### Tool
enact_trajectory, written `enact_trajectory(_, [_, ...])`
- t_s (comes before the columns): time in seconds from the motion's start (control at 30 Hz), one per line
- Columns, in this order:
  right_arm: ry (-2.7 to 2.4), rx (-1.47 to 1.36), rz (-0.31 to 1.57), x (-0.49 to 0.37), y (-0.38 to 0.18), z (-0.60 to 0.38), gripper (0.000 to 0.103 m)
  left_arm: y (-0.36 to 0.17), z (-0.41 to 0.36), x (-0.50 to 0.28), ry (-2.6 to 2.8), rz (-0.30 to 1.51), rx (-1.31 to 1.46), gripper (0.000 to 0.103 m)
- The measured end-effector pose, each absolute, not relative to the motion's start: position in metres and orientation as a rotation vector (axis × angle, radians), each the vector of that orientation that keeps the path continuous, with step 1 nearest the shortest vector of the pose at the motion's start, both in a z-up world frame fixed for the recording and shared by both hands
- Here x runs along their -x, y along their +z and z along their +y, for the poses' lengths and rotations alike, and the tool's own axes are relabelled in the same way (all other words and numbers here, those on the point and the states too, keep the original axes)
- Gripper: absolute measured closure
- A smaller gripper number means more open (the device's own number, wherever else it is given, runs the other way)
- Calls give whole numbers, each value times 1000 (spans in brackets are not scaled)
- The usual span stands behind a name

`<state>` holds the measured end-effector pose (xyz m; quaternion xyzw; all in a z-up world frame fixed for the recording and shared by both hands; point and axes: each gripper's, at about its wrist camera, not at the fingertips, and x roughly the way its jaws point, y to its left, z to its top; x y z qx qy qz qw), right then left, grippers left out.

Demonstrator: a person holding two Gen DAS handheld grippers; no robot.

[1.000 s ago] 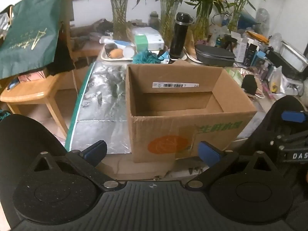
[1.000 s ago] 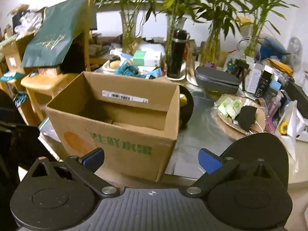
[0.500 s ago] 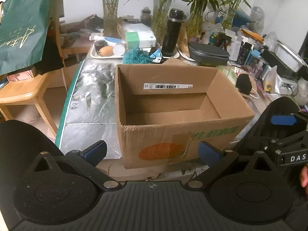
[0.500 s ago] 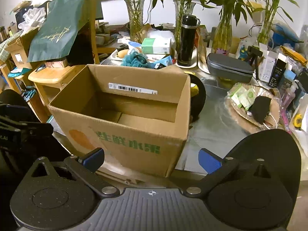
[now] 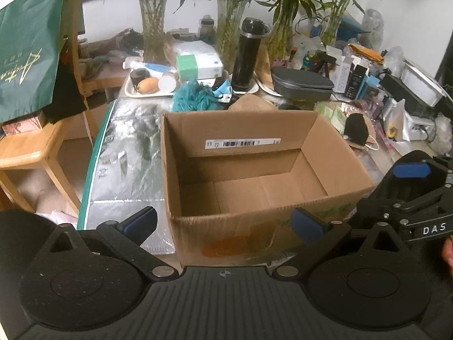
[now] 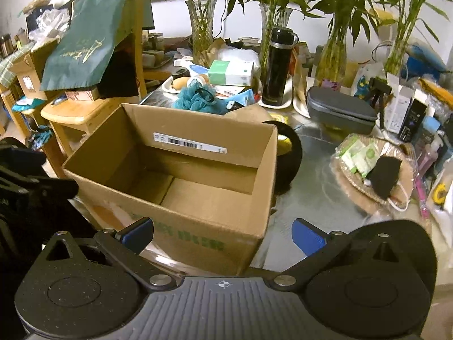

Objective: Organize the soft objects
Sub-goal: 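Move both grippers past the cardboard box toward the teal mesh sponge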

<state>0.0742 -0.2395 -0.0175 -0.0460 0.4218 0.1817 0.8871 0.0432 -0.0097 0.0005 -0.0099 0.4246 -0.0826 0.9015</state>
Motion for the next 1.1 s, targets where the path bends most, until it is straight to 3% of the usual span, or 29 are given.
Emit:
enact_trajectory(0.4, [415, 59, 884, -89, -20, -242, 0, -6, -7, -62, -225, 925, 42, 0])
enact_trajectory(1.1, [322, -28, 804, -123, -23, -259, 0, 10, -4, -93, -204, 819, 56, 0])
